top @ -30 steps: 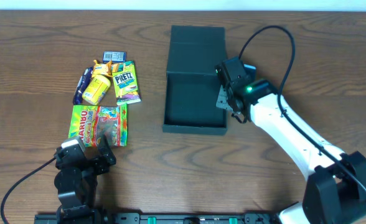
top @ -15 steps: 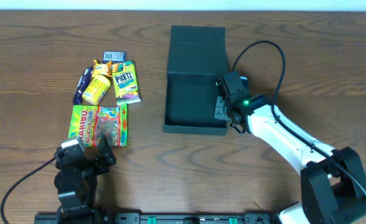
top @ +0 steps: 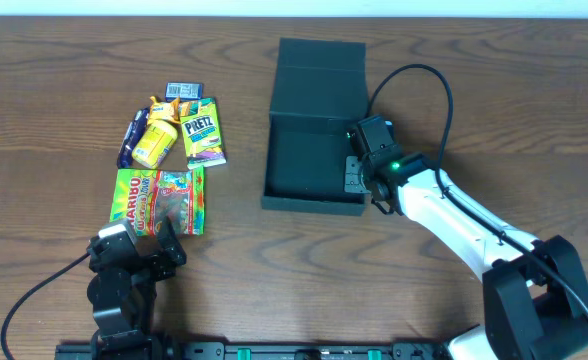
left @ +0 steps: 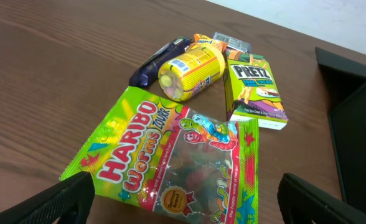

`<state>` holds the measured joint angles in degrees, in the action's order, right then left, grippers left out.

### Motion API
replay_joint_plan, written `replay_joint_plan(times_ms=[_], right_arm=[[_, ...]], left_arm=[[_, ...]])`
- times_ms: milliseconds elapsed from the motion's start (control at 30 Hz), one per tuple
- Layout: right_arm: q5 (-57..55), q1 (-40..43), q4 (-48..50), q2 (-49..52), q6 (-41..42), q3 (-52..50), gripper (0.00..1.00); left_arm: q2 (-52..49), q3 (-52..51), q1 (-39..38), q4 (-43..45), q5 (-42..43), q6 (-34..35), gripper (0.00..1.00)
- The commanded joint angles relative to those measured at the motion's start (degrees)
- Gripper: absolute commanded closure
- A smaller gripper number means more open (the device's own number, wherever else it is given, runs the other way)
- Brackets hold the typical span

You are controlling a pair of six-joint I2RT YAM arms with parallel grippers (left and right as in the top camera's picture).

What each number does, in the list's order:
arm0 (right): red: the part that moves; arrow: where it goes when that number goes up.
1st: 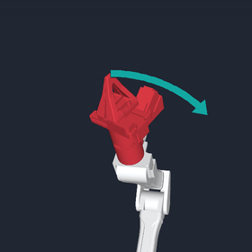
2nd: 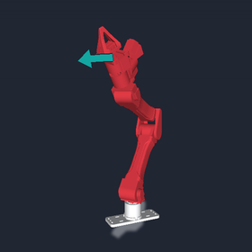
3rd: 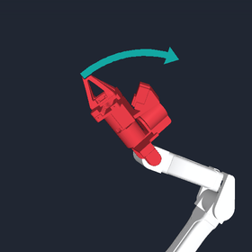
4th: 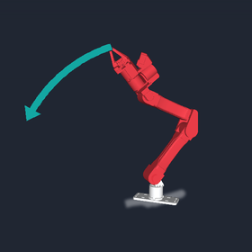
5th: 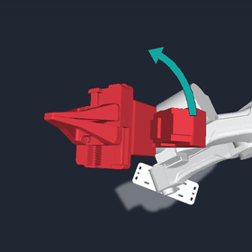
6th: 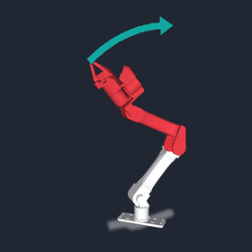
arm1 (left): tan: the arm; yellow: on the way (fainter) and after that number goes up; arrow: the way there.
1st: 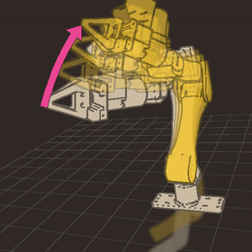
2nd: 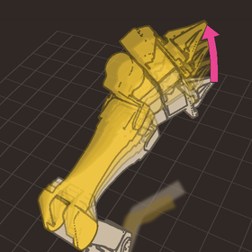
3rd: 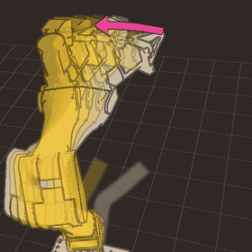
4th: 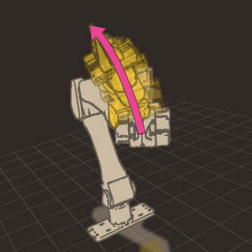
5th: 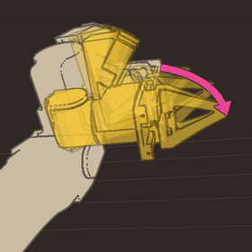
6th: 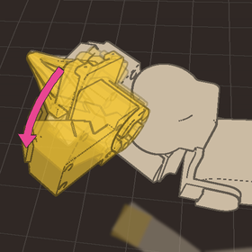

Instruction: Pack container

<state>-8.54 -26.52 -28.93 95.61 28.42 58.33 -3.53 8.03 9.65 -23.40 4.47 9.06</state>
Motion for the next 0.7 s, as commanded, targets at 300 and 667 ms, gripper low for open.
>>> replay_joint_plan(times_ms=[300, 667], right_arm=[[-0.22, 0.31, 0.46, 0.13, -6.58, -0.72, 0.99], [4.09, 0.26, 0.26, -2.54, -1.81, 0.66, 0.01]], left_arm=[[0.20, -1.14, 0.17, -0.26, -0.42, -0.04, 0.05], [0.20, -1.14, 0.17, -0.26, -0.42, -0.04, 0.05]])
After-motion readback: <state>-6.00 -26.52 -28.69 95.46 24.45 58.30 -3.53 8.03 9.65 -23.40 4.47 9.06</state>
